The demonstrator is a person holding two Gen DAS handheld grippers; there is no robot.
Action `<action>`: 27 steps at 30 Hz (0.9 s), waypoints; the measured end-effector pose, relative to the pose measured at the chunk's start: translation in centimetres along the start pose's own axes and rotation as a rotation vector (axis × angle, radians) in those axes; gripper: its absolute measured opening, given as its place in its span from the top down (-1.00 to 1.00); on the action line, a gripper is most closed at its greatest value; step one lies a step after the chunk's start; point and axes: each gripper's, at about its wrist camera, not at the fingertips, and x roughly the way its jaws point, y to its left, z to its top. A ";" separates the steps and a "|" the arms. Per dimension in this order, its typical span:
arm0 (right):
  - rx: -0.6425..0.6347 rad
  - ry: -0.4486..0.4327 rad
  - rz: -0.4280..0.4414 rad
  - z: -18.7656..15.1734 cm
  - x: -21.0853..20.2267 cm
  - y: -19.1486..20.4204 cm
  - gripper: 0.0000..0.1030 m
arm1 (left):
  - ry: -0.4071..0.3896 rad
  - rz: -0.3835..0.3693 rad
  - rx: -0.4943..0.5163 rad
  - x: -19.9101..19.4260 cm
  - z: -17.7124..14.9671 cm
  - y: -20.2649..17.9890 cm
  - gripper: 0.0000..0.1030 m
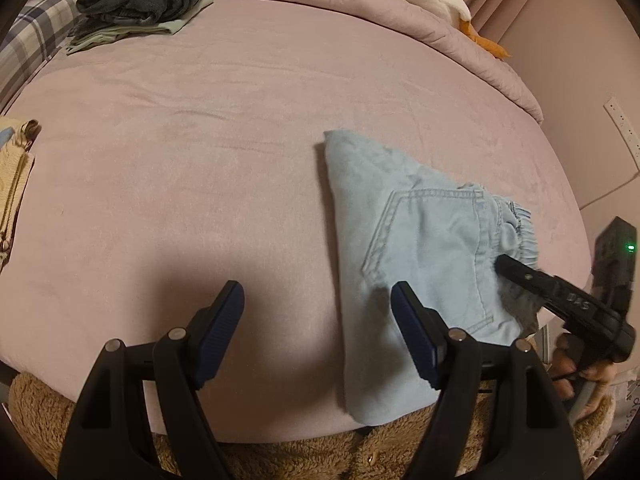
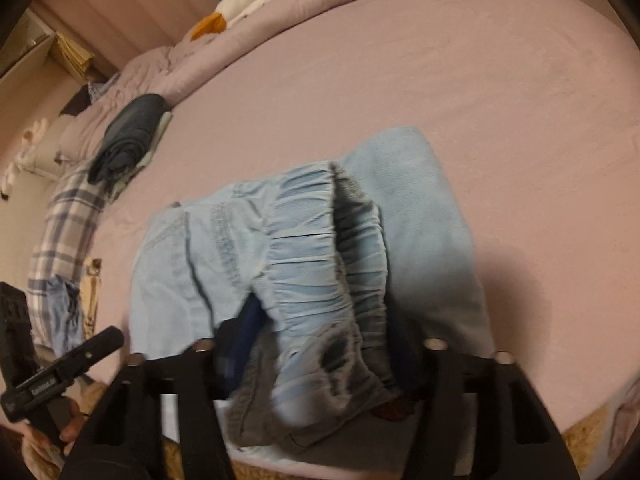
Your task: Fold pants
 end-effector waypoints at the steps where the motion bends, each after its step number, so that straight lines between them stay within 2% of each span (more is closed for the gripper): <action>1: 0.005 -0.010 0.005 0.0 -0.6 0.3 0.42 | -0.004 -0.004 0.003 -0.1 0.2 -0.1 -0.46; 5: -0.036 -0.130 0.026 -0.2 -5.5 2.1 0.44 | -0.046 -0.035 0.018 -0.7 1.8 -0.9 -0.46; 8: -0.068 -0.194 -0.049 -0.1 -7.2 2.6 0.44 | -0.064 -0.059 0.037 -0.2 3.0 -1.9 -0.46; 10: -0.058 -0.175 -0.118 -0.4 -6.4 1.5 0.44 | -0.052 -0.076 0.062 1.0 3.9 -3.0 -0.44; 13: -0.008 -0.053 -0.217 -0.7 -2.3 -0.5 0.44 | -0.013 -0.063 0.090 3.0 4.9 -4.1 -0.44; 14: 0.001 -0.045 -0.231 -1.1 -1.4 -1.1 0.41 | -0.002 -0.057 0.099 3.7 5.1 -4.4 -0.42; 17: -0.002 -0.071 -0.227 -1.5 -1.1 -1.2 0.35 | 0.031 -0.040 0.116 5.6 5.3 -4.6 -0.39; 20: 0.003 -0.065 -0.224 -1.5 -1.1 -1.5 0.35 | 0.074 -0.073 0.096 6.6 4.3 -4.2 -0.39; 24: 0.007 -0.070 -0.218 -1.5 -1.4 -1.5 0.34 | 0.096 -0.119 0.086 6.3 2.3 -3.6 -0.41; 27: 0.012 -0.073 -0.211 -1.3 -1.5 -1.6 0.33 | 0.085 -0.116 0.135 5.3 0.4 -4.1 -0.41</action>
